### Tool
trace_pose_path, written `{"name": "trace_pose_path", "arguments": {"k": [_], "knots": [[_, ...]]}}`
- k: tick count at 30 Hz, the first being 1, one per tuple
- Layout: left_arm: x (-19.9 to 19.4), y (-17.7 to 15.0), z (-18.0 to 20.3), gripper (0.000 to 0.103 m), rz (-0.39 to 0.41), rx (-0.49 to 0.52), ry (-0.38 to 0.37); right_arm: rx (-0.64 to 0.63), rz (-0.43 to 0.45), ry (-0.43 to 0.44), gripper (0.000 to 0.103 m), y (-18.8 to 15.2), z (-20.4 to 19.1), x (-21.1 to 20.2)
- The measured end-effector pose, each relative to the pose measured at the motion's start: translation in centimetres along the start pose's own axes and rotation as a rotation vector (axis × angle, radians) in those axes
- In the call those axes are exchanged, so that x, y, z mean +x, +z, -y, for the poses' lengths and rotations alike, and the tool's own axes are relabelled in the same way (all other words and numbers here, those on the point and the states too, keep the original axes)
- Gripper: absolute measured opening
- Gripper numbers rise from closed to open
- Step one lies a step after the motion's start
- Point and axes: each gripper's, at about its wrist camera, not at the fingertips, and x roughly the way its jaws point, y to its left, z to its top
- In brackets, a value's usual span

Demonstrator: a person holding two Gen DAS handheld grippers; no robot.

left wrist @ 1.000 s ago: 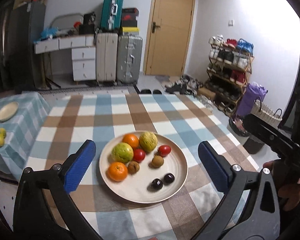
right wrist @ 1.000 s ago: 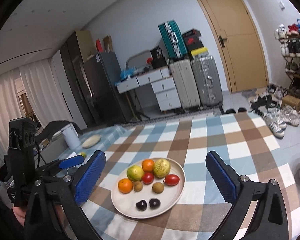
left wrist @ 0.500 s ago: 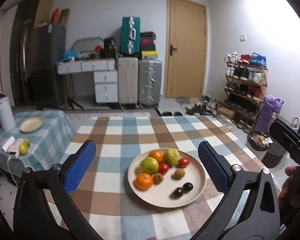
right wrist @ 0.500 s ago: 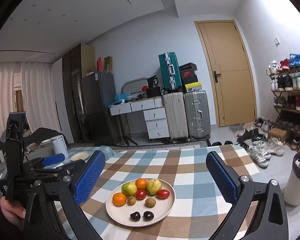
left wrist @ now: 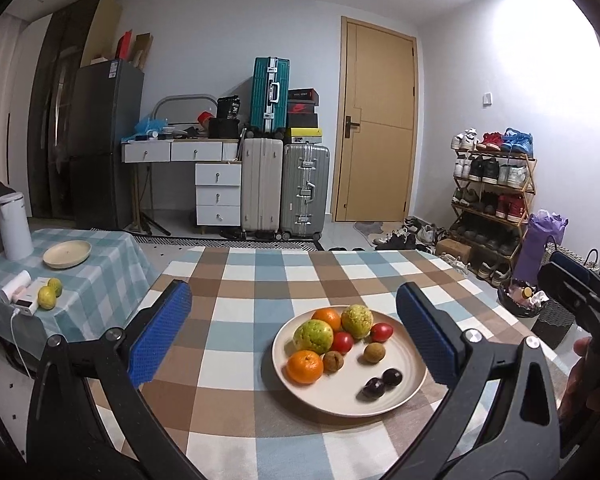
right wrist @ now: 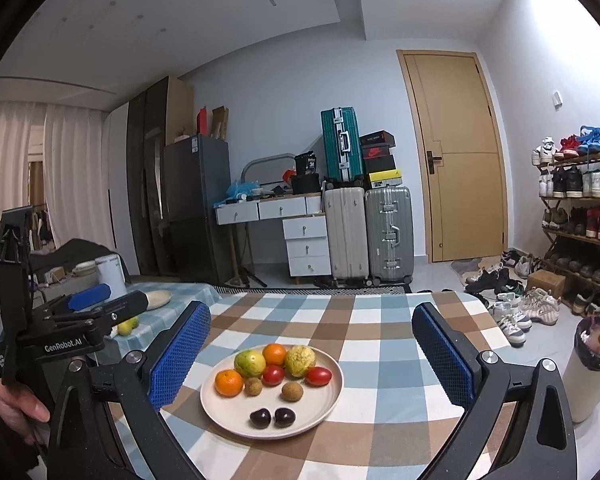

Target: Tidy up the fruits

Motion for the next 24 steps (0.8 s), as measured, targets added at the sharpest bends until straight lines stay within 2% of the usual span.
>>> {"name": "trace_pose_path", "arguments": {"k": [8, 13, 24], "knots": [[2.3, -2.8, -1.0, 0.102, -0.032, 0.02, 0.048, -0.023, -0.046, -0.022, 0.103, -2.4, 0.3, 1.5], [3.4, -4.2, -0.7, 0.102, -0.037, 0.064, 0.049, -0.059, -0.067, -0.043, 0.103, -3.9, 0.2, 2.3], [5.7, -6.3, -0.9, 0.102, -0.078, 0.058, 0.05, -0.066, -0.119, -0.033, 0.103, -5.6, 0.4, 3.8]]}}
